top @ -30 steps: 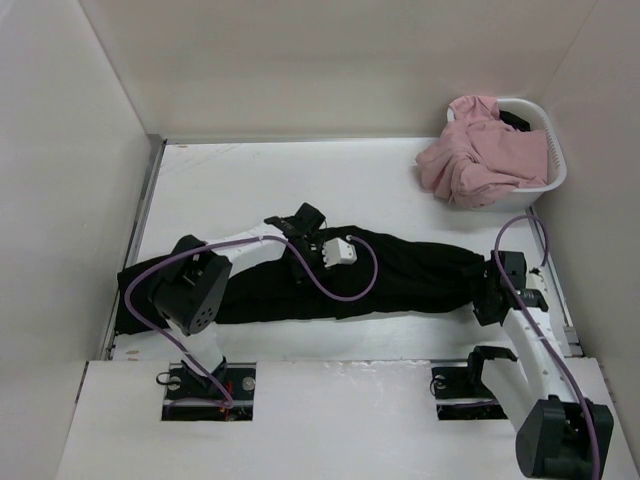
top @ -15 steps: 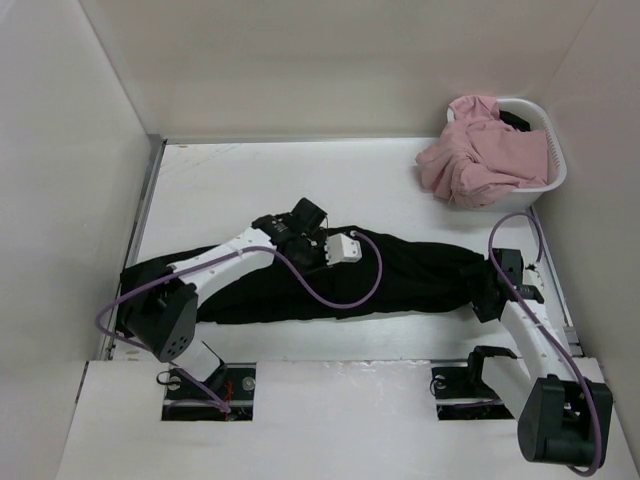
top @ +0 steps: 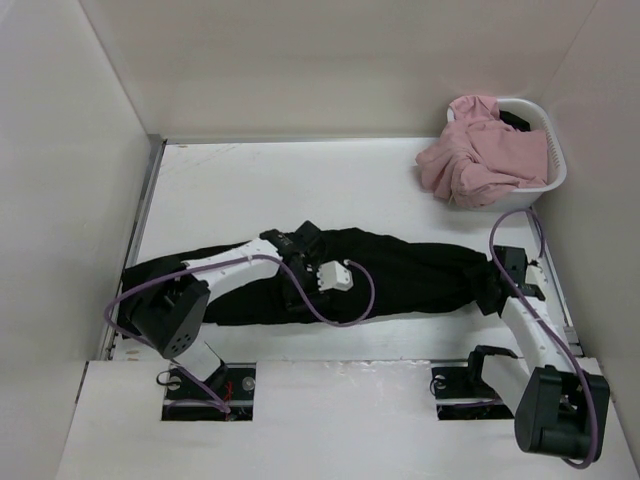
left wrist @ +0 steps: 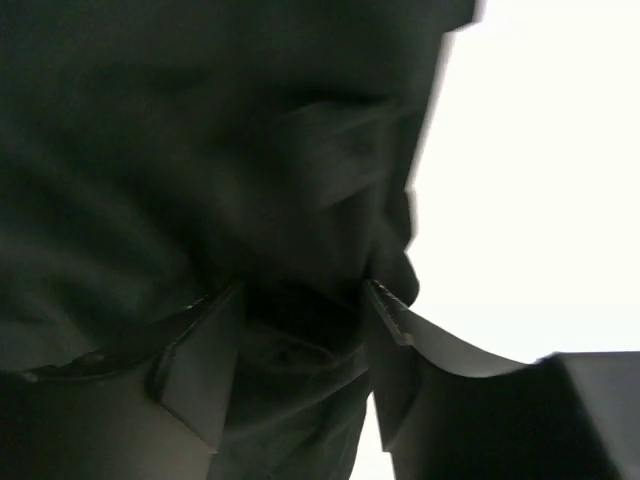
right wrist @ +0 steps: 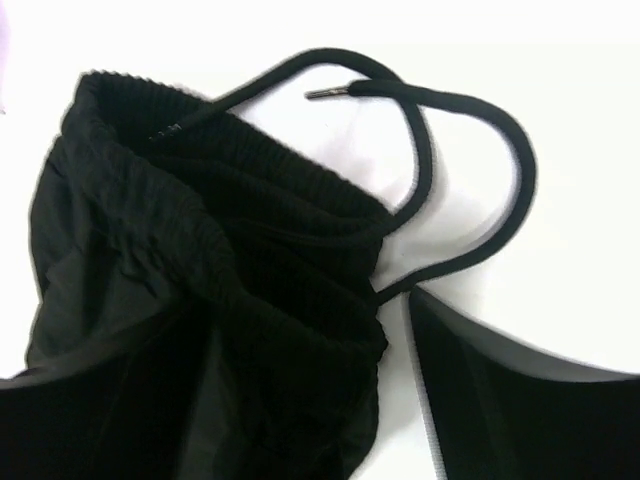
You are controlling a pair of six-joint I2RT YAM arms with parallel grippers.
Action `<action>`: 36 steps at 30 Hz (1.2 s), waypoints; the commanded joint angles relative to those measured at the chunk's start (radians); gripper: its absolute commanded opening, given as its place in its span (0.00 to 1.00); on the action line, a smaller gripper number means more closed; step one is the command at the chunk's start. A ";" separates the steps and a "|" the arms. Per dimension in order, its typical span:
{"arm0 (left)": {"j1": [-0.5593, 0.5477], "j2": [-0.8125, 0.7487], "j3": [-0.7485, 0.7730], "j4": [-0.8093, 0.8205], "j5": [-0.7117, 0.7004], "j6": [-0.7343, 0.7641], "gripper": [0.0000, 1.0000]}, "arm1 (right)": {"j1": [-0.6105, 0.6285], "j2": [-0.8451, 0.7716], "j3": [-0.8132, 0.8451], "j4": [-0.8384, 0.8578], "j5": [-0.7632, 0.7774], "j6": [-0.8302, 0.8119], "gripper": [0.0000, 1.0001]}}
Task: Fold and stack the trousers
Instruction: Fold the trousers
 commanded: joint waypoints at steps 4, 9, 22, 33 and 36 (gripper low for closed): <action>0.159 -0.139 0.120 -0.059 0.056 -0.022 0.58 | -0.013 0.020 -0.009 0.153 0.015 -0.095 0.29; 0.378 -0.222 0.189 -0.176 0.060 0.037 0.63 | -0.049 -0.049 0.052 0.127 0.063 -0.246 0.00; 0.874 -0.026 0.068 -0.025 -0.256 0.172 0.59 | 0.067 -0.252 0.388 0.004 0.291 -0.677 0.00; 0.866 0.173 0.090 0.065 -0.273 0.078 0.45 | 1.217 0.240 0.646 -0.042 0.729 -0.443 0.00; 0.878 0.209 0.110 0.068 -0.265 0.072 0.42 | 1.285 0.455 0.827 -0.085 0.697 -0.373 0.00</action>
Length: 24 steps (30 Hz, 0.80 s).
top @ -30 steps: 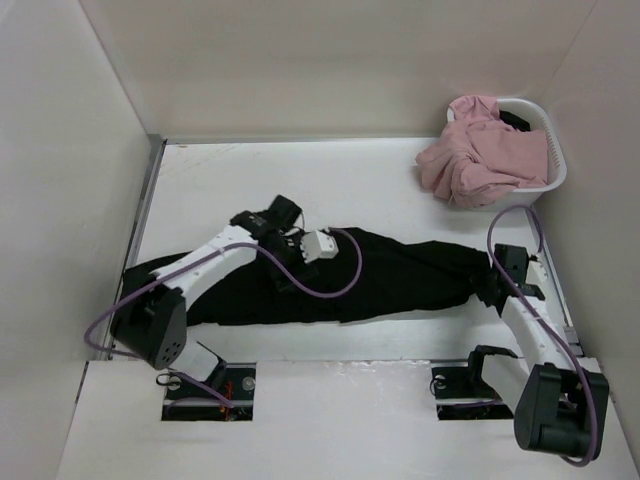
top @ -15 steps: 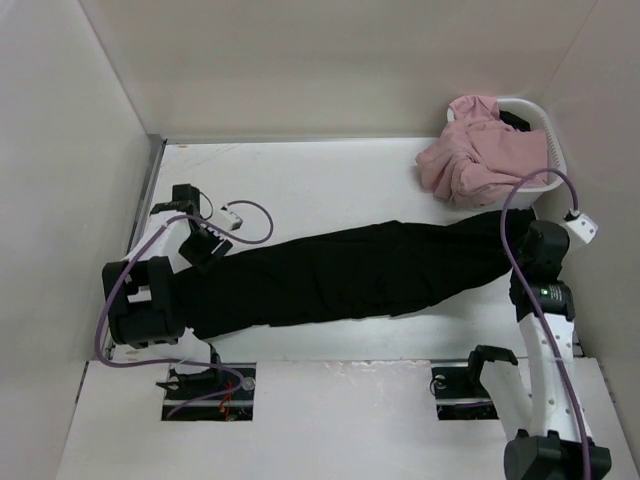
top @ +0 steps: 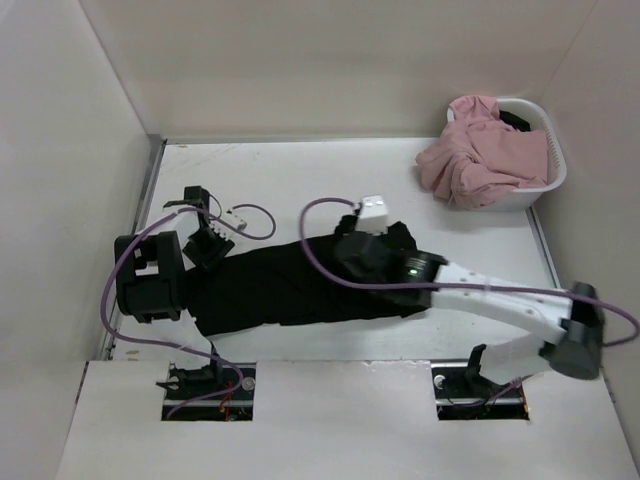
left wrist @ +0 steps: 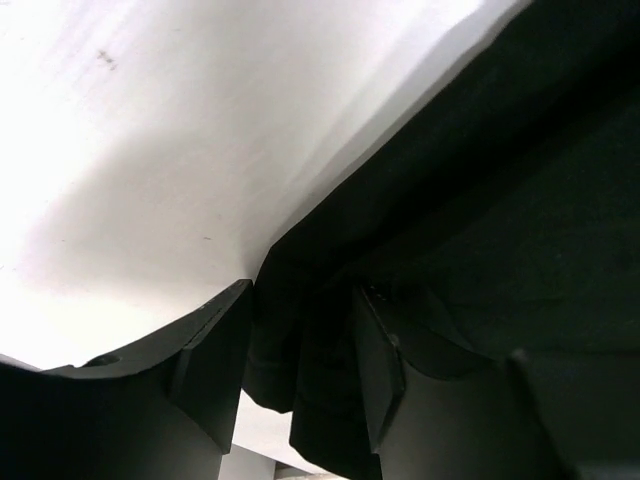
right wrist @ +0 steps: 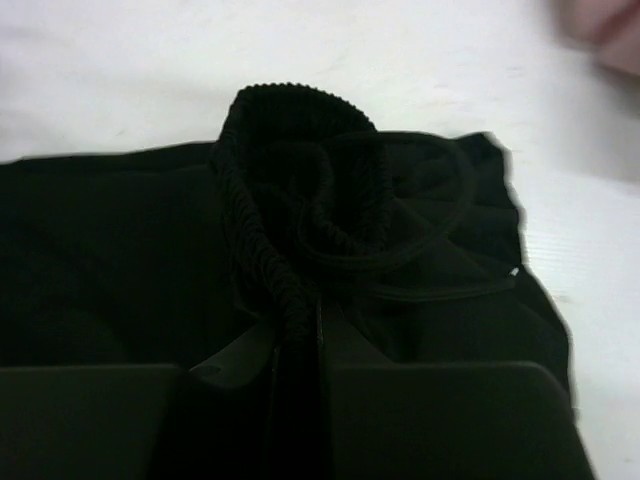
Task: Fold and stack the trousers
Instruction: Fold the trousers
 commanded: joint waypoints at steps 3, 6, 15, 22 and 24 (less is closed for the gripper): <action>0.025 0.066 0.036 0.067 0.014 -0.023 0.39 | 0.080 0.265 0.272 -0.080 0.043 0.166 0.00; 0.029 0.080 0.050 0.078 0.019 -0.025 0.39 | 0.115 0.383 0.347 -0.072 0.010 0.151 0.09; 0.052 0.089 0.093 0.095 0.022 -0.026 0.41 | 0.192 0.346 0.324 0.320 -0.394 -0.177 0.85; 0.063 0.031 0.171 0.074 0.024 -0.037 0.50 | 0.076 0.047 0.177 0.335 -0.288 -0.072 0.61; 0.062 -0.006 0.200 0.055 0.027 -0.038 0.53 | -0.027 -0.055 0.056 0.243 -0.264 0.021 0.36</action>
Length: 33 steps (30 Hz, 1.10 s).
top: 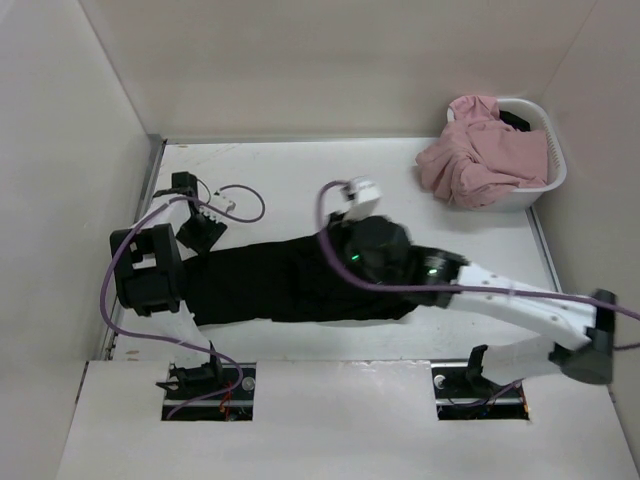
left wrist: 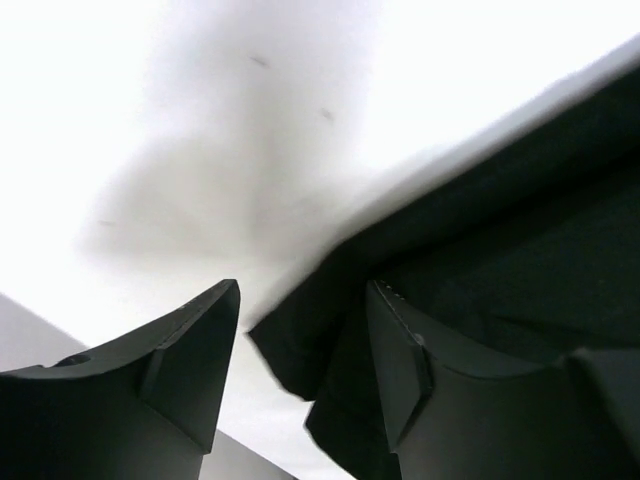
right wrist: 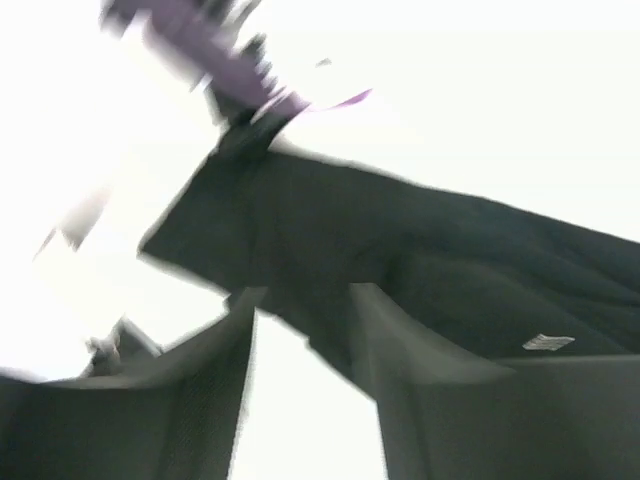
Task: Fold and stack the trousers
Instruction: Fold the trousers
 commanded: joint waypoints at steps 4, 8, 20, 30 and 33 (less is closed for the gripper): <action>-0.044 -0.154 0.157 -0.033 0.051 -0.036 0.56 | -0.313 -0.255 -0.319 -0.182 -0.018 0.243 0.06; -0.127 -0.225 0.259 -0.092 0.103 -0.090 0.58 | -0.375 -0.343 -0.526 -0.147 -0.138 0.333 0.03; -0.646 -0.296 0.137 -0.176 0.428 -0.321 0.58 | -0.532 -0.350 -0.860 0.079 -0.247 0.487 0.04; -0.828 -0.227 0.016 -0.036 0.349 -0.368 0.57 | -0.717 -0.510 -0.636 -0.150 -0.215 0.359 0.48; -0.837 -0.214 -0.009 -0.019 0.277 -0.348 0.56 | -0.815 -0.313 -0.590 0.028 -0.353 0.265 0.69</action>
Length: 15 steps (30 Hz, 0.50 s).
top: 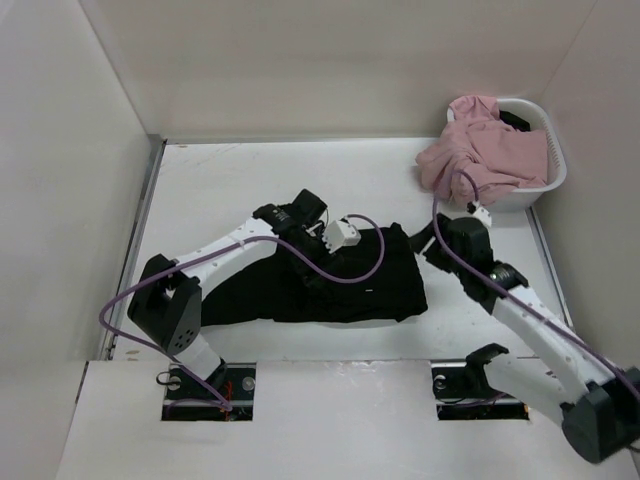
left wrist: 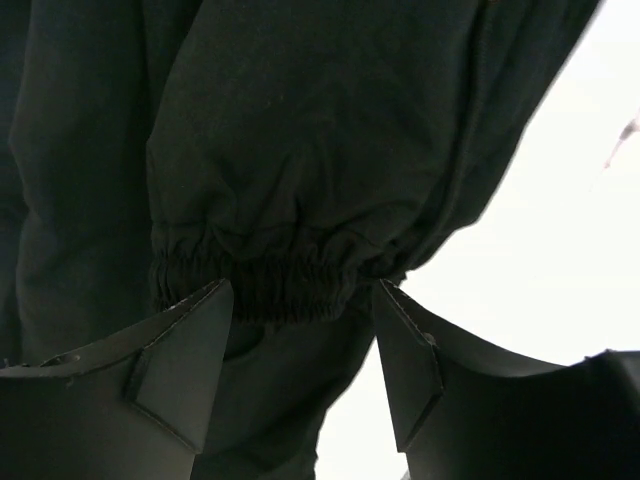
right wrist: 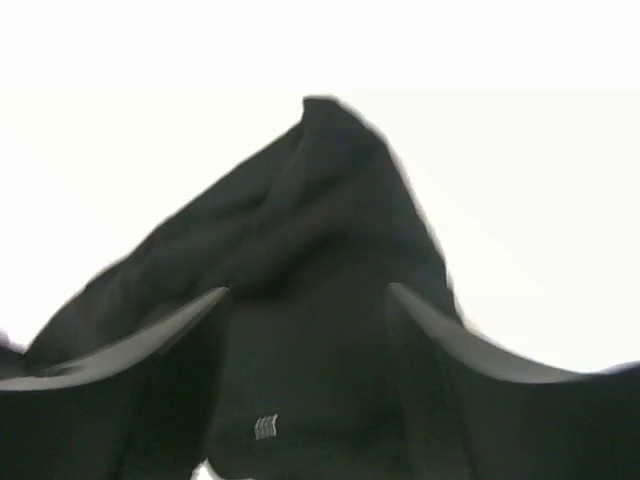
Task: Fold and stack the trousers
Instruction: Fold the trousers
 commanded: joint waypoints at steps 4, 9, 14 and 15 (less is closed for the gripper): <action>-0.011 -0.023 -0.032 0.044 -0.087 0.008 0.57 | -0.110 0.432 0.171 0.235 -0.169 -0.147 0.87; -0.022 -0.064 0.000 -0.021 -0.076 -0.011 0.59 | -0.107 0.667 0.320 0.205 -0.204 -0.227 0.90; -0.036 -0.060 -0.104 0.048 -0.065 0.031 0.58 | -0.107 0.789 0.386 0.131 -0.212 -0.199 0.38; -0.046 -0.052 -0.133 0.068 -0.079 0.044 0.57 | -0.113 0.801 0.387 0.134 -0.215 -0.180 0.23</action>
